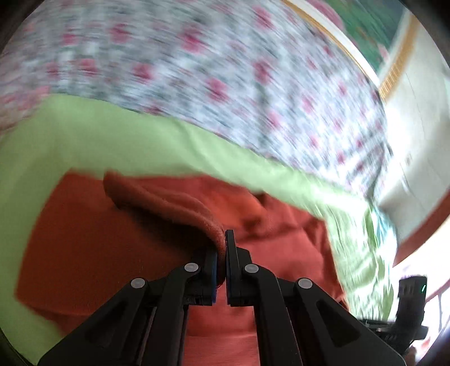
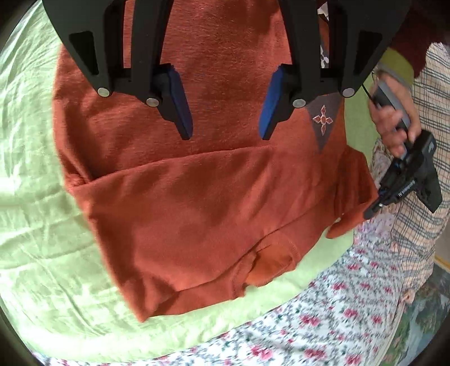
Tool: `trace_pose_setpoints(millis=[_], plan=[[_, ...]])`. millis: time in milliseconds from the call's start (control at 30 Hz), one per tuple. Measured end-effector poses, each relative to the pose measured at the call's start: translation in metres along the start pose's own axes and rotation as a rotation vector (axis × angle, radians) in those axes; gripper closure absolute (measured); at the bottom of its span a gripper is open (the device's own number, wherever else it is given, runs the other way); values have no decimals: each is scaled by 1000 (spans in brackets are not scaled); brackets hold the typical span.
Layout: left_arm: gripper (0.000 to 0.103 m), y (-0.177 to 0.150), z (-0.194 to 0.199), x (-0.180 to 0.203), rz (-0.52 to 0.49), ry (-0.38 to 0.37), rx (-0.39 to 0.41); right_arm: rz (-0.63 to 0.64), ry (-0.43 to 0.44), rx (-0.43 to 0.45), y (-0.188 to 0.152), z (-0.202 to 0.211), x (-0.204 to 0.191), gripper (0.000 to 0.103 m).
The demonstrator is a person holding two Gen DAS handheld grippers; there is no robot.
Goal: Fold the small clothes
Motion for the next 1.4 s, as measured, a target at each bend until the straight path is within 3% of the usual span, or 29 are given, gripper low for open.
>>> trace_pose_setpoints(millis=[167,367,433,500,600,733,900,967,1067,1233,1267,1300,1367,1400], plan=[[101,-37,-65,52,-122,2,-128,-59,-19,21,-1,11,31,52],[99,-65,-112,58,-145,19,-253,-117,-45,37,-2,18,63,52],[93,-71,-112,55,-131,12,-277,-120,-52,42,-1,19,66,52],[76,-77,-103,50,-119,8,-291,-114,-51,47,2,18,63,52],[61,-87,-75,42,-131,28,-292,-78,-50,54,7,13,49,52],[57,-101,-23,19,-118,79,-267,19,-33,62,17,1,11,52],[57,-109,33,-40,-41,255,-232,235,-40,88,22,-23,-59,50],[57,-110,47,-70,1,348,-231,355,-64,110,22,-36,-91,45],[57,-109,61,-102,47,422,-219,495,-115,138,26,-59,-127,45],[56,-101,63,-135,104,517,-201,556,-211,119,41,-100,-147,45],[56,-98,63,-139,127,515,-189,545,-240,103,47,-110,-146,48],[55,-95,62,-142,142,516,-181,532,-255,97,51,-114,-145,68],[55,-90,59,-144,145,535,-172,480,-249,80,61,-116,-138,94],[56,-88,59,-145,144,542,-170,449,-233,88,65,-111,-135,95]])
Point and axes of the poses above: each gripper's, at about its wrist camera, not at the fingertips, and z roughly against the way its jaws point, x to its right, y to its top, the point moved 2 cm from there along -z, roughly the way its jaws point, and after that the axes turned 9 degrees about -y, right-handed, at the moved point
